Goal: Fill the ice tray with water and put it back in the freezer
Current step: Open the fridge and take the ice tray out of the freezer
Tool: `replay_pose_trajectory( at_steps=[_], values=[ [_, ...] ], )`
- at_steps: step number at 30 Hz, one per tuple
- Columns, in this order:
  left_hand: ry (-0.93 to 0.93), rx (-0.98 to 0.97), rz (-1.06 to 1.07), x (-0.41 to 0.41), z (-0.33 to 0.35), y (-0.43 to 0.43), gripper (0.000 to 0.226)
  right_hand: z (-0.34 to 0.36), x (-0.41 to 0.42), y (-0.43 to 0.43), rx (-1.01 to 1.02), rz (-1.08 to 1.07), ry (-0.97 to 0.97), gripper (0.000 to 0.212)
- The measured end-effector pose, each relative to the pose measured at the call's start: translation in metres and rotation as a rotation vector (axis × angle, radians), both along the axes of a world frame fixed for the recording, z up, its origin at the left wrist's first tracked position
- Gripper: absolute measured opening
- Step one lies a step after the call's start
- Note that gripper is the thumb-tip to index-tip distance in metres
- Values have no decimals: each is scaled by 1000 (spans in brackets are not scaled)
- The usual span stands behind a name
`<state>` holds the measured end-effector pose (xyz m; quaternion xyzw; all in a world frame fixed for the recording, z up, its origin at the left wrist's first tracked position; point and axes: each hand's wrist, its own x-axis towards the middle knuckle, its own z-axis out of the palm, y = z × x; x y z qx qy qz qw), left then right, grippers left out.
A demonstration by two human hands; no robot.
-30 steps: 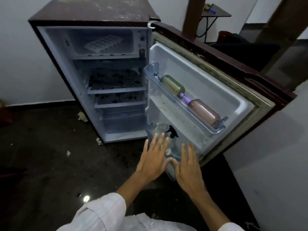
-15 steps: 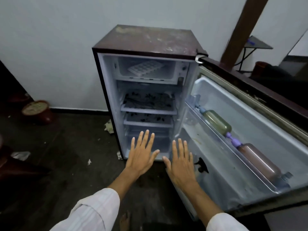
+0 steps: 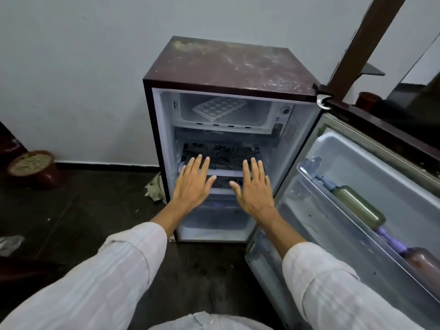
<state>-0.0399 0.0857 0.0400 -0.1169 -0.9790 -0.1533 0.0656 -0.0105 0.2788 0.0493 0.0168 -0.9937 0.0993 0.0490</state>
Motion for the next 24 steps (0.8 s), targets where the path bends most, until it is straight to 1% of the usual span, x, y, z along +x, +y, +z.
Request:
replay_pose_trajectory(
  at_steps=[3,7,15,18,24],
  values=[
    [20,-40,-24,-34,6,-10,64,5,-34,-12,-14,12,23,77],
    [52,-66,-37,-77,9,-11,64,5,-75,-22,17,35,43,77],
    [137,-52,35,-169,13,10,62,-8,-159,-16,42,111,80,77],
    [166,-67,77,-202,11,11,63,-14,-189,-15,41,151,128,77],
    [111,-50,132,-255,9,8,72,-25,-231,-12,39,176,130,77]
  ],
)
